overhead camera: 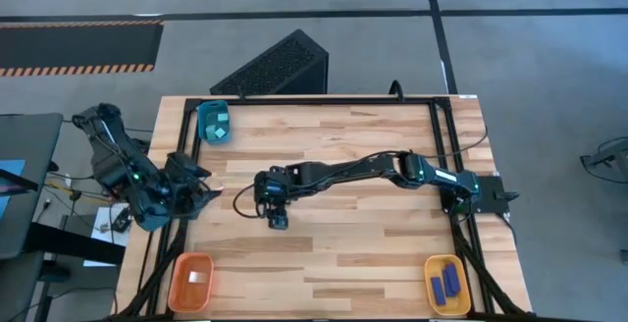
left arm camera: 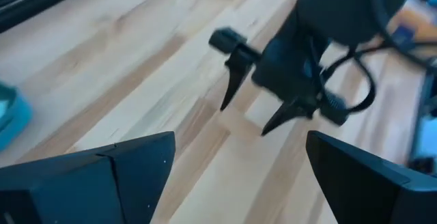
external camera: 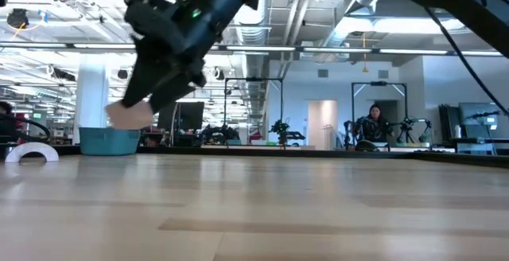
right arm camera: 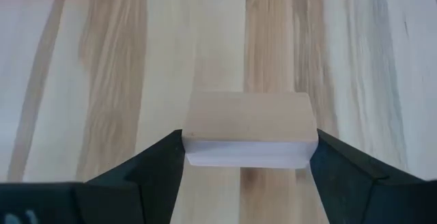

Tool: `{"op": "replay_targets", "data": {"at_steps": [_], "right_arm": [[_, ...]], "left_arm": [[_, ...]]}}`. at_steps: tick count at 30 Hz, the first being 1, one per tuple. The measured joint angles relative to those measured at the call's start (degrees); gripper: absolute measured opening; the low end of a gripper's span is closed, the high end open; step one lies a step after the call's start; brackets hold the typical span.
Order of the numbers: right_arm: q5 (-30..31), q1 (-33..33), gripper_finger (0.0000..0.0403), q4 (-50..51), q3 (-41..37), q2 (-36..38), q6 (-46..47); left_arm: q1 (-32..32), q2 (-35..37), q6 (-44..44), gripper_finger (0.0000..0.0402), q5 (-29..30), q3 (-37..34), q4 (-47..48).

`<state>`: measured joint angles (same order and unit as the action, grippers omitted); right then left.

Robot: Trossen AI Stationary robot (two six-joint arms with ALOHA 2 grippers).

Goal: Sort & place blocks by color
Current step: Put the right brown block into the orange bin

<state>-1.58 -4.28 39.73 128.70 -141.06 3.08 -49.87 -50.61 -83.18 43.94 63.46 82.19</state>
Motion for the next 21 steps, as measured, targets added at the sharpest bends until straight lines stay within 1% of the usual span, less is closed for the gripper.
{"op": "replay_targets", "data": {"at_steps": [5, 7, 10, 12, 15, 17, 21], "right_arm": [[0.03, -0.65, 0.0286, 7.57, -0.09, 2.90, -1.47], [0.37, -1.04, 0.0286, 9.07, -0.09, 4.54, -1.47], [2.48, -1.86, 0.0286, 11.12, -0.31, 6.85, -1.63], [3.57, -2.53, 0.0286, 10.68, -3.22, 9.22, -1.51], [6.07, -3.62, 0.0286, 9.13, -11.83, 14.50, 0.06], [7.48, -4.37, 0.0286, 4.17, -20.41, 19.29, 1.78], [7.84, -5.85, 0.0286, -14.88, -37.74, 30.04, 7.54]], "left_arm": [[0.00, 0.43, -0.20, 0.0316, 2.78, -0.02, -3.41], [0.00, -0.13, -1.14, 0.0316, 2.88, -0.02, -3.94], [0.00, -1.51, -2.74, 0.0316, 2.88, -0.04, -4.31], [0.00, -2.55, -3.67, 0.0316, 2.91, -0.04, -5.36], [0.00, -4.40, -5.01, 0.0316, 3.05, -0.04, -7.76], [0.00, -6.11, -5.00, 0.0316, 3.46, -0.04, -9.42], [0.53, -9.62, -3.58, 0.0316, 3.43, -0.04, -11.85]]}}
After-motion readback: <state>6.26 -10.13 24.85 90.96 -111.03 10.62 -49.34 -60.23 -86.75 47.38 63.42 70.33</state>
